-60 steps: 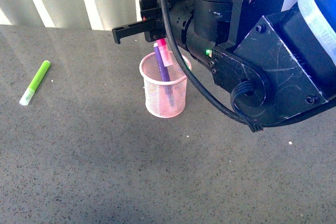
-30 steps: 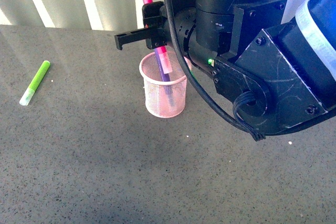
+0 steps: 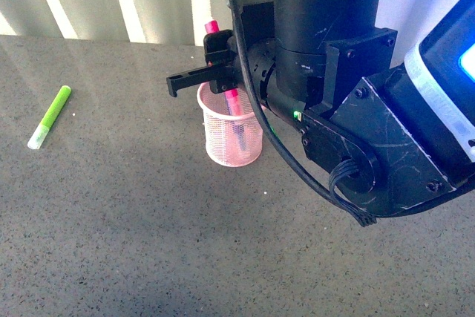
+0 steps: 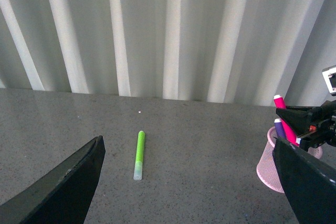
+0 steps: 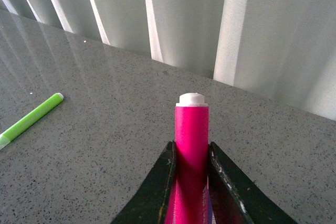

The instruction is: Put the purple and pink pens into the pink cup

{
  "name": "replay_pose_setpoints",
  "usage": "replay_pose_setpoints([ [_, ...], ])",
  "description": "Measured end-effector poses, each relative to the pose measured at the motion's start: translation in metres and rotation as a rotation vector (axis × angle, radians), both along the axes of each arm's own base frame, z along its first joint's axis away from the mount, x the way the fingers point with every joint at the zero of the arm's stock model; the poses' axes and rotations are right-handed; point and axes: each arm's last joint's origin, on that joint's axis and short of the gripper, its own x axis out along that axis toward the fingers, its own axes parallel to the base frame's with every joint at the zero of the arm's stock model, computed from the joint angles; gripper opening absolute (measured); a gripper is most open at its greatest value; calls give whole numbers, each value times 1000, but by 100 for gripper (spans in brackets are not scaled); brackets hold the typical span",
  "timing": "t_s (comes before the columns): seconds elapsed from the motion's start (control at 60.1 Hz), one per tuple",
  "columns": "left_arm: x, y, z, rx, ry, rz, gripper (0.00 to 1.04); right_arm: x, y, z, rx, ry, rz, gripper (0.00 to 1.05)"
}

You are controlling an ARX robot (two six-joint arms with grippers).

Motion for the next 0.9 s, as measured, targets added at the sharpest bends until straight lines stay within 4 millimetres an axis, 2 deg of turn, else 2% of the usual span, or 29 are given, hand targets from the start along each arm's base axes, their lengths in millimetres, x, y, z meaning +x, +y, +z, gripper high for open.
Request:
replay_pose_setpoints([
  [0.083, 0, 0, 0, 0, 0, 0, 98, 0, 0, -1, -3, 3, -8, 33],
  [0.116, 0, 0, 0, 0, 0, 0, 98, -1, -1, -2, -7, 6, -16, 42],
  [0.233, 0, 0, 0, 0, 0, 0, 98, -4, -4, 1, -10, 27, -33, 61],
  [0.316, 0, 0, 0, 0, 0, 0, 98, -7, -7, 17, -3, 29, -70, 77],
  [0.333, 0, 0, 0, 0, 0, 0, 98, -7, -8, 25, 1, 27, -93, 83],
  [0.433, 0, 0, 0, 0, 0, 0, 98, -11, -18, 55, 17, 54, -187, 98],
  [0.549, 0, 0, 0, 0, 0, 0, 98, -26, -40, 88, 29, 141, -287, 97],
  [0.599, 0, 0, 0, 0, 0, 0, 98, -40, -54, 102, 19, 172, -305, 98],
  [0.666, 0, 0, 0, 0, 0, 0, 98, -70, -80, 124, 4, 174, -340, 98],
  [0.749, 0, 0, 0, 0, 0, -1, 98, -80, -89, 145, 41, 119, -352, 98],
  [0.799, 0, 0, 0, 0, -1, -1, 98, -81, -89, 149, 48, 109, -350, 98],
  [0.865, 0, 0, 0, 0, 0, 0, 98, -81, -88, 144, 31, 108, -357, 97],
  [0.899, 0, 0, 0, 0, -1, 0, 98, -82, -91, 139, 20, 23, -429, 91],
])
